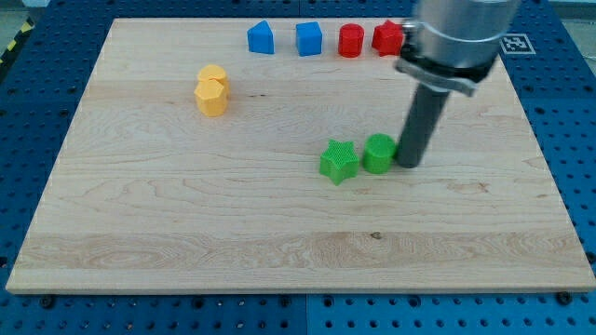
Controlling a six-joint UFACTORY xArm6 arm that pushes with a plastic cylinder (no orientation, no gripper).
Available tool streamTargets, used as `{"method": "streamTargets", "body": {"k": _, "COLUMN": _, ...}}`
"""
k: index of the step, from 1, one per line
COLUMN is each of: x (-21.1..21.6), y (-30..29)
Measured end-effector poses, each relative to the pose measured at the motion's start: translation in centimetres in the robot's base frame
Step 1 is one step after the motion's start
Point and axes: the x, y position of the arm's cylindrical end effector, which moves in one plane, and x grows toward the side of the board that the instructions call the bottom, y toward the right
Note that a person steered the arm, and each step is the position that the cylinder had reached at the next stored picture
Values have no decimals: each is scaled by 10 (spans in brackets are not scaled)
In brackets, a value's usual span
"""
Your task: Move the blue cube down a bit
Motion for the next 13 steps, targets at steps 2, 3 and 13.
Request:
{"method": "streamTargets", "body": {"k": 2, "x": -56, "y": 9}}
{"method": "streamTargets", "body": {"k": 3, "x": -83, "y": -13}}
{"method": "streamTargets", "body": {"k": 13, "x": -282, "y": -199}}
